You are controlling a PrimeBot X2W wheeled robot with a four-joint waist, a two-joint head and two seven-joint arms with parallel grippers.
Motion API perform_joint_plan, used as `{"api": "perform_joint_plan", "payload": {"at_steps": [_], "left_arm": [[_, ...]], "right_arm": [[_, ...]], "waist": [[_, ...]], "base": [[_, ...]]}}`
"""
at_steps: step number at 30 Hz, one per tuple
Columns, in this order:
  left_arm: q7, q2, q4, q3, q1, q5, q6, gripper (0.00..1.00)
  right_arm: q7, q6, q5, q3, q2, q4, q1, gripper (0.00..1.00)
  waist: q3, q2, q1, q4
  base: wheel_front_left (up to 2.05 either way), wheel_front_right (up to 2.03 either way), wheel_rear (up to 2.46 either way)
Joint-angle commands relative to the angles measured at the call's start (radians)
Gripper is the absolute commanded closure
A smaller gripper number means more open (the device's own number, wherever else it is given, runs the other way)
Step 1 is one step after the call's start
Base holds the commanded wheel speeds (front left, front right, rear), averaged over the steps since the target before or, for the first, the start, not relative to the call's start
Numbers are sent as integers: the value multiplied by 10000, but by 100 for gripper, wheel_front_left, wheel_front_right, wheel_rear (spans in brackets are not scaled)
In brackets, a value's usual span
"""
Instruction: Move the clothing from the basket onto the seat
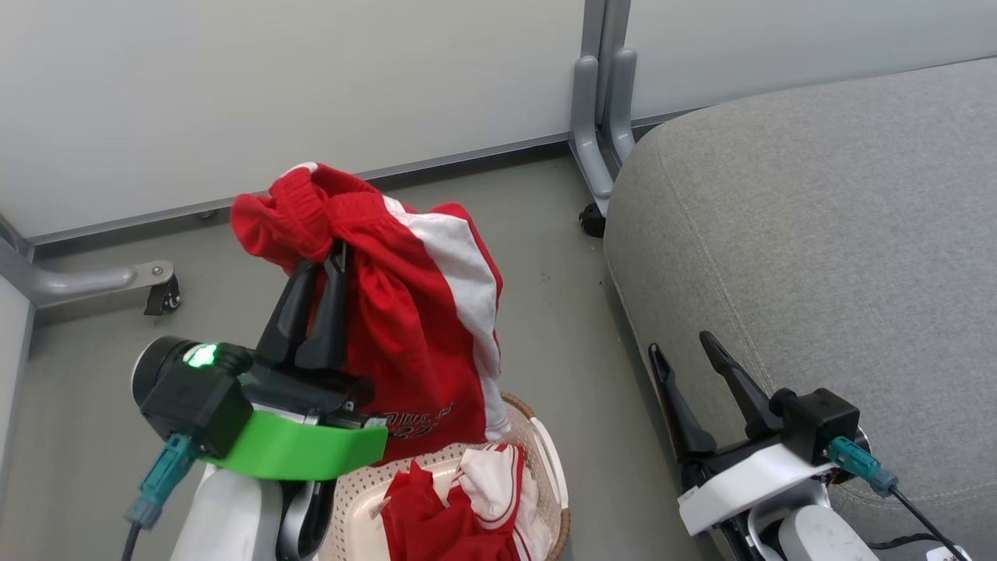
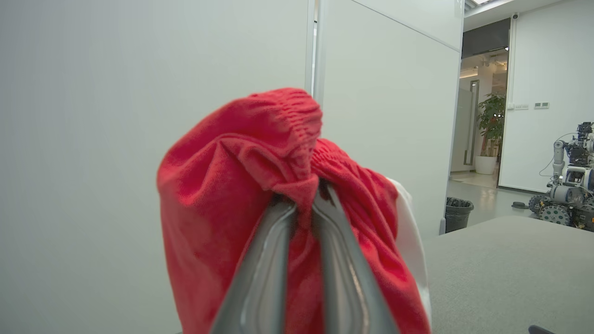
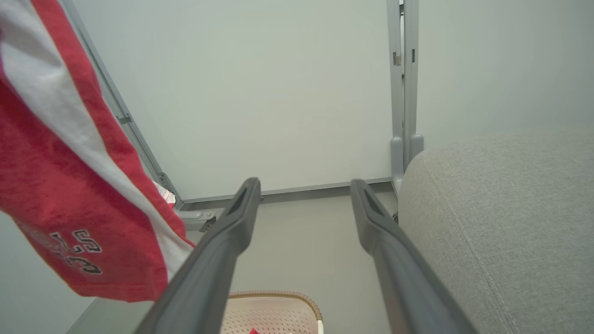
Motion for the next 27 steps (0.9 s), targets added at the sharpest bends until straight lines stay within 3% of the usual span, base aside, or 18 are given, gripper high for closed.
{"api": "perform_joint_plan", "payload": {"at_steps": [1, 6, 14, 27], "left_arm": [[-4, -132, -304, 144, 214, -42, -89, 100], [-3, -290, -1224, -344, 341, -653, -152, 100], [-5, 414, -1604, -1811, 83, -1458, -158, 100], [-5, 527, -1502, -2012, -39, -1599, -154, 100]], "right_arm": [[-31, 1, 2, 35, -66, -26, 173, 0], [-31, 1, 21, 97, -119, -63, 181, 0], [-31, 1, 27, 84, -131, -136, 157, 0], [-31, 1, 62, -131, -76, -175, 15, 0]], "waist": [[-20, 0, 1, -31], [-27, 0, 1, -163], [50, 0, 1, -316], [81, 0, 1, -376]], "base": [[0, 0, 0], [0, 0, 0], [0, 0, 0], [0, 0, 0]]}}
